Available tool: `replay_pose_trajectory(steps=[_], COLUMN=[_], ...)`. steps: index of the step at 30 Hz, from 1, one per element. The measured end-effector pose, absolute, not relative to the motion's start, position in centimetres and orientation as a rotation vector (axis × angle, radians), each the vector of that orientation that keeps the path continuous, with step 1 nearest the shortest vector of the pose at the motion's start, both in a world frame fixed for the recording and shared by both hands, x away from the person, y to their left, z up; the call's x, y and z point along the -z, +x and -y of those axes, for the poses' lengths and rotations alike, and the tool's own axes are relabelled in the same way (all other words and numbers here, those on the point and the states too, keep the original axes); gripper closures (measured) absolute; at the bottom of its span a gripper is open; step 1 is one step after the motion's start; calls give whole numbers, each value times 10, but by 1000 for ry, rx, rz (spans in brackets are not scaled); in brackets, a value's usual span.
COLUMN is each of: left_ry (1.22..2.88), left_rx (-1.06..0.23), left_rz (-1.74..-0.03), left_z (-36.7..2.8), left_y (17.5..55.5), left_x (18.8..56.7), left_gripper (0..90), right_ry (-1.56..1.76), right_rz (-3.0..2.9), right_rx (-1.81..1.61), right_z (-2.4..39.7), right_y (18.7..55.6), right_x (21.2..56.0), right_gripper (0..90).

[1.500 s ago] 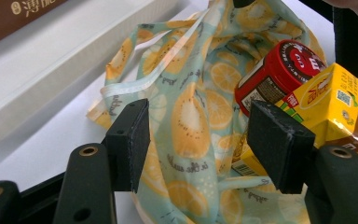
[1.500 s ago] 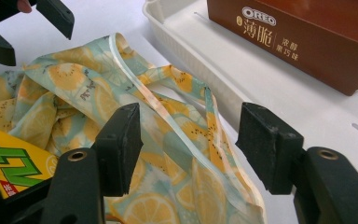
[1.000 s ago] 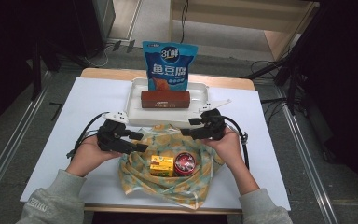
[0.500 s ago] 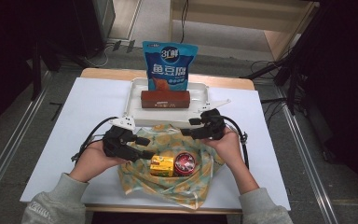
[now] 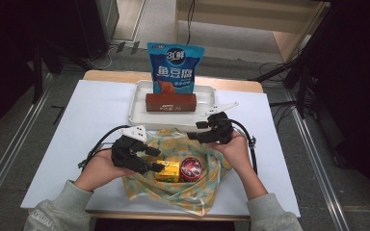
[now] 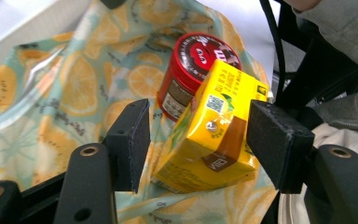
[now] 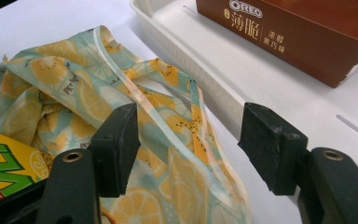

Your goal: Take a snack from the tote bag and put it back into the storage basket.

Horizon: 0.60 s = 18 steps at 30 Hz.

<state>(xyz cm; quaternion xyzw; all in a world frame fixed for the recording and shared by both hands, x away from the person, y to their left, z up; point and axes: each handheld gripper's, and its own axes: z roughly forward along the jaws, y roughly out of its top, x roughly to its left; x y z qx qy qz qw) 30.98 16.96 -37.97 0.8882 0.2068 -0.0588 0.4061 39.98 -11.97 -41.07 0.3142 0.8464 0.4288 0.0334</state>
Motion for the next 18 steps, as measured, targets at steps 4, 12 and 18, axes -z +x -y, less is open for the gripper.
replay_pose_trajectory(steps=[4, 12, 18], left_ry=[2238, 2297, 2292], left_rx=[154, 183, 199], left_rz=[-508, -459, -436], left_z=[-168, -156, -154], left_y=[308, 304, 306], left_x=[380, 390, 398], left_gripper=[393, 389, 387], right_ry=[967, 969, 965], right_rz=[-2603, -2602, -2607], right_rx=[-1315, -1311, -1306], right_z=[119, 119, 119], right_y=[400, 400, 400], right_x=[411, 411, 412], right_gripper=[381, 380, 380])
